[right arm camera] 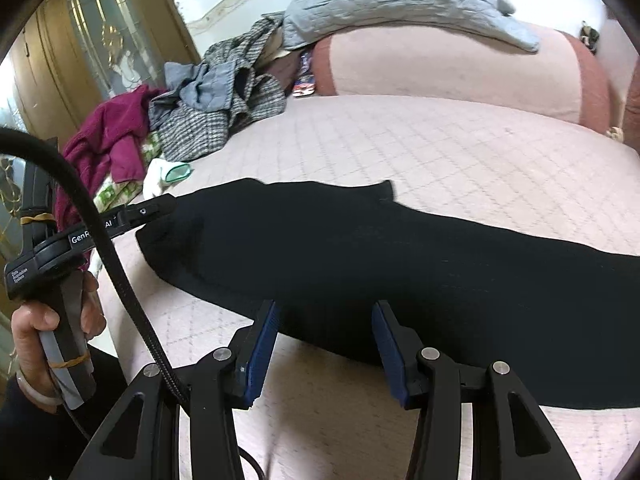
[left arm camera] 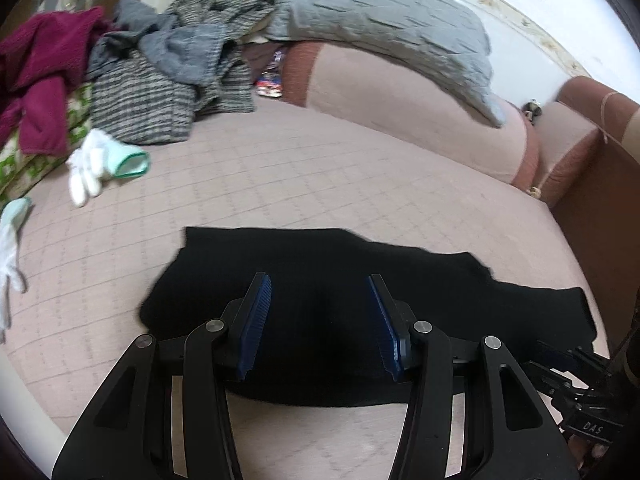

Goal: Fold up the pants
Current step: 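Release the pants with the left gripper and flatten the folded pants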

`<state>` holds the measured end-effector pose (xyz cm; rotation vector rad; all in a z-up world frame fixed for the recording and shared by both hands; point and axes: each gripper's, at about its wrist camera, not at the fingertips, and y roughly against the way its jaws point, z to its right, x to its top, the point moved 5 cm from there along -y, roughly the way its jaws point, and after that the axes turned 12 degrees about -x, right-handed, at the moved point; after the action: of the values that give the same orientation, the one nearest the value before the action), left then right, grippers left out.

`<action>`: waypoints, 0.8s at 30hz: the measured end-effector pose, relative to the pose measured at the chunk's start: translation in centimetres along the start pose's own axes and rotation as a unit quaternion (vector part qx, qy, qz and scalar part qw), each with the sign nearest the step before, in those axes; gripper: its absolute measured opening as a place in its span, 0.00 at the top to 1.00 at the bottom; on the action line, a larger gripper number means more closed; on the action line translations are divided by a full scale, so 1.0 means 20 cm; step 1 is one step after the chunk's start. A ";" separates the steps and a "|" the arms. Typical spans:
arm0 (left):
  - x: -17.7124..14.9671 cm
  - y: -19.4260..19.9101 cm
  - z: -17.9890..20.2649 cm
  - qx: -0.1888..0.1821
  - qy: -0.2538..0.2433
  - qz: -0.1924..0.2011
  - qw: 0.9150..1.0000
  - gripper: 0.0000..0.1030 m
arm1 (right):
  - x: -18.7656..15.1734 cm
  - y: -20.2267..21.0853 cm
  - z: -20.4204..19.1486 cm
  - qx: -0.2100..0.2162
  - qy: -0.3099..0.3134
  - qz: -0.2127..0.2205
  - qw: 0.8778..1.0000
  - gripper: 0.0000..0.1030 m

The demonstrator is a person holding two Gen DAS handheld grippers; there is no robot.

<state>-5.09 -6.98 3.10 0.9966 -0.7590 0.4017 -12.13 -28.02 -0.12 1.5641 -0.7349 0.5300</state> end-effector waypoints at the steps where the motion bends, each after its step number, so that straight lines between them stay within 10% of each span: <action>1: 0.00 -0.01 0.03 -0.007 -0.005 -0.002 1.000 0.47 | 0.00 0.01 0.03 -0.003 -0.003 0.001 1.000 0.55; 16: -0.13 -0.25 0.49 -0.082 -0.087 -0.070 0.990 0.40 | -0.09 0.20 0.60 -0.111 -0.046 -0.016 0.993 0.55; 24: -0.23 -0.38 0.78 -0.182 -0.129 -0.147 0.964 0.40 | -0.29 0.43 1.12 -0.172 -0.140 -0.019 0.975 0.55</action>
<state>-9.56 -24.09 0.21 0.8027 -0.8667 -0.1280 -24.16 -49.53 -1.16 1.3363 -0.9542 0.1402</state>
